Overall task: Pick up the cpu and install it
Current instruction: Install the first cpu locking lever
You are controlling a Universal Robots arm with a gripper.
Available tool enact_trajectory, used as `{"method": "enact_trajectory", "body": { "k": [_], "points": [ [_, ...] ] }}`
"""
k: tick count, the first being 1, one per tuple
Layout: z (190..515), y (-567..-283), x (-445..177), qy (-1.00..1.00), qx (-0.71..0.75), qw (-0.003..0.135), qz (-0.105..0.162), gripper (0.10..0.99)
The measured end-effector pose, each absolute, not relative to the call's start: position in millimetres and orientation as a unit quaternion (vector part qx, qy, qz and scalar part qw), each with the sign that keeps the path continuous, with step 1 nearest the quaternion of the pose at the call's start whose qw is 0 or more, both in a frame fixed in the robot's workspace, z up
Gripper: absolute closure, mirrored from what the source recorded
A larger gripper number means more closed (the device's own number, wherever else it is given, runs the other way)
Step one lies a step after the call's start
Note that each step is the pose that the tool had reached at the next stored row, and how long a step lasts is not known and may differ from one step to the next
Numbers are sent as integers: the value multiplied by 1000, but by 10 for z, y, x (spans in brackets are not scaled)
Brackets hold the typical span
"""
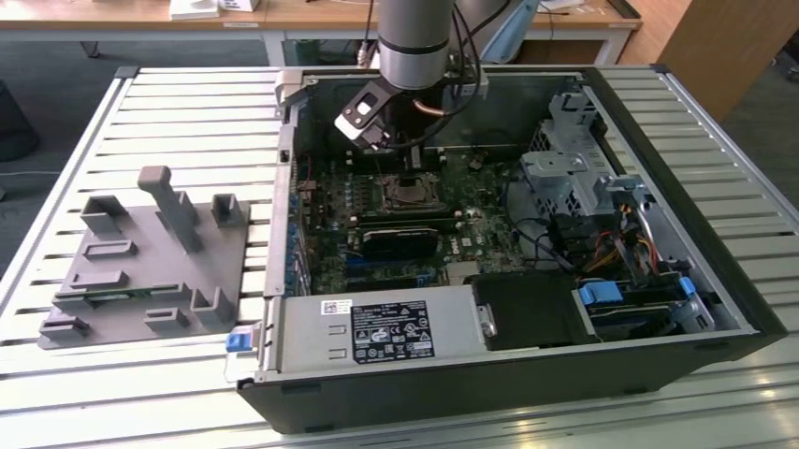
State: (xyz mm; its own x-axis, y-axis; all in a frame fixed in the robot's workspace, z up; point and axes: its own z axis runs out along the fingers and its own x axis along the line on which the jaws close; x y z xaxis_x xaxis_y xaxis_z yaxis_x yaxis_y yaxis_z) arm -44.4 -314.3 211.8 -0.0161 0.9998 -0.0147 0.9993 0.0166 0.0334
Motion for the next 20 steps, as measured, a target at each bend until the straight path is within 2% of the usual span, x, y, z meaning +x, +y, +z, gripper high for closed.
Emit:
{"method": "enact_trajectory", "body": {
  "k": [20],
  "points": [
    [2314, -3143, -443, 713, 701, 17, 7, 980]
  ]
}}
